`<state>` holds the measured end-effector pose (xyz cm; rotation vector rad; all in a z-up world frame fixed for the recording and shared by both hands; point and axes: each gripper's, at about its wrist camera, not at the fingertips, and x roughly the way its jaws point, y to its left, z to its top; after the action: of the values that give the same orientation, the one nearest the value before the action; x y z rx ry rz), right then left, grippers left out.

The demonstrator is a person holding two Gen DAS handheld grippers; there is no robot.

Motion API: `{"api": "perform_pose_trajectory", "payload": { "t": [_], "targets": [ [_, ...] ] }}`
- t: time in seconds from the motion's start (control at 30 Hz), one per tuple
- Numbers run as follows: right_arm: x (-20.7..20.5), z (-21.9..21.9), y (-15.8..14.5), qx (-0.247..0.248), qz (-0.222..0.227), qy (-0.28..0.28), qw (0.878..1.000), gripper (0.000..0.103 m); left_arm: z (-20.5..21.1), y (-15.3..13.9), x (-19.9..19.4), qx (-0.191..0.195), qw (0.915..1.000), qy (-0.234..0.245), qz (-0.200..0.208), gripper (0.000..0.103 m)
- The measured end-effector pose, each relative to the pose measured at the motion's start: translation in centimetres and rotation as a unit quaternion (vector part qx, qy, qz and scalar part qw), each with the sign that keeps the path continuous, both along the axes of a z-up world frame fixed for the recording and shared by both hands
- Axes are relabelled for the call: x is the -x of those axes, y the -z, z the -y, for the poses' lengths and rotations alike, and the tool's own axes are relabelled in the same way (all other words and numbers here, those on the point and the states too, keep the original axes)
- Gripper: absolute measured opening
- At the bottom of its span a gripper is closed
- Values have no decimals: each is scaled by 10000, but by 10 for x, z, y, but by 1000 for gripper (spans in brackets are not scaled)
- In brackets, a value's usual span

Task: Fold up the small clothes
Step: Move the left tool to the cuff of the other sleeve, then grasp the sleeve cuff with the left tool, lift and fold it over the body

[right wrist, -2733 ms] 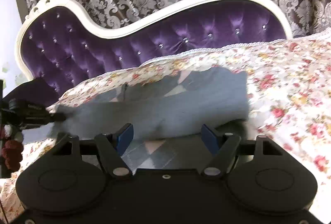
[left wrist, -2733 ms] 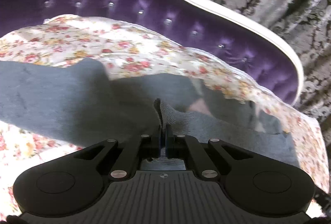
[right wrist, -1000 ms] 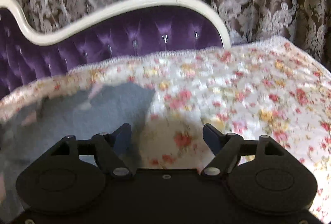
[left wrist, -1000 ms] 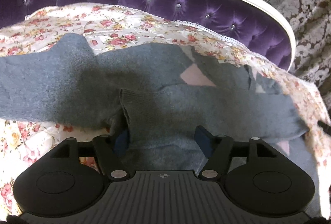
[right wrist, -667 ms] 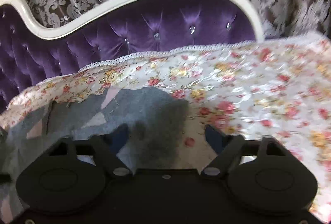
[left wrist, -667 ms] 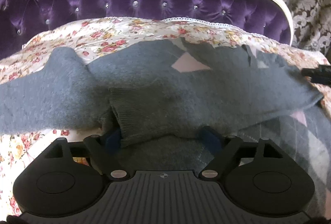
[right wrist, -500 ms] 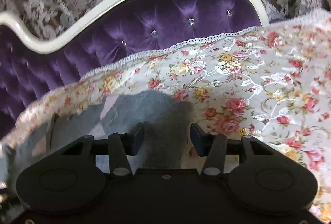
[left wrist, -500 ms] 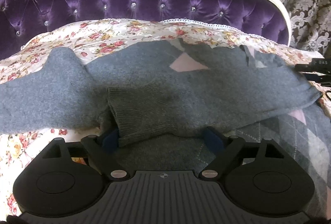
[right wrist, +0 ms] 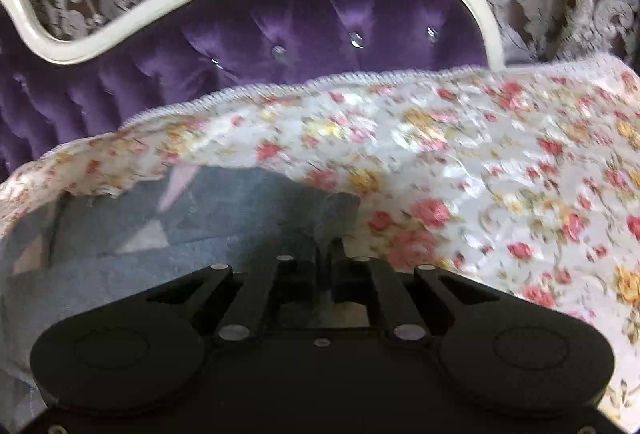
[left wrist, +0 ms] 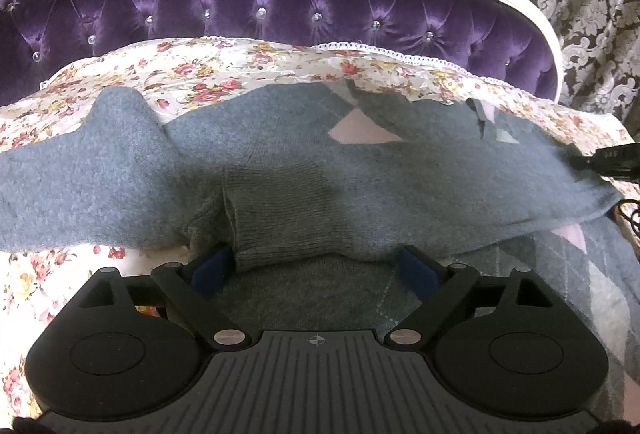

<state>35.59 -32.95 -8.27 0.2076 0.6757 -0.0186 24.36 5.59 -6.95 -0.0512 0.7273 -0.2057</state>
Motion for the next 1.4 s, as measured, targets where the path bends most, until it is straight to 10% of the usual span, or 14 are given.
{"api": "perform_pose_trajectory", "payload": {
  "t": [0.1,0.2,0.5,0.83,1.4],
  "targets": [
    [-1,-2,0,94,49,-58,9999,25,1,0,-1,-37,10000,22,4,91],
    [6,-3,-9,204,196,91,9996,73,-3,-1,0,101,9999,47,13,91],
    [75,-48,-61,315,1126,-321,9926,99,-36,-14,19,828,9965,21,-54,92],
    [138,-132,-63,-214,1070,-1744,9786,101,-146,-30,48,965,9889,-1122,96,92],
    [163,-215,-62,-412,931,-2703,9574,102,-324,-4,51,1868,9346,-2998,406,91]
  ]
}}
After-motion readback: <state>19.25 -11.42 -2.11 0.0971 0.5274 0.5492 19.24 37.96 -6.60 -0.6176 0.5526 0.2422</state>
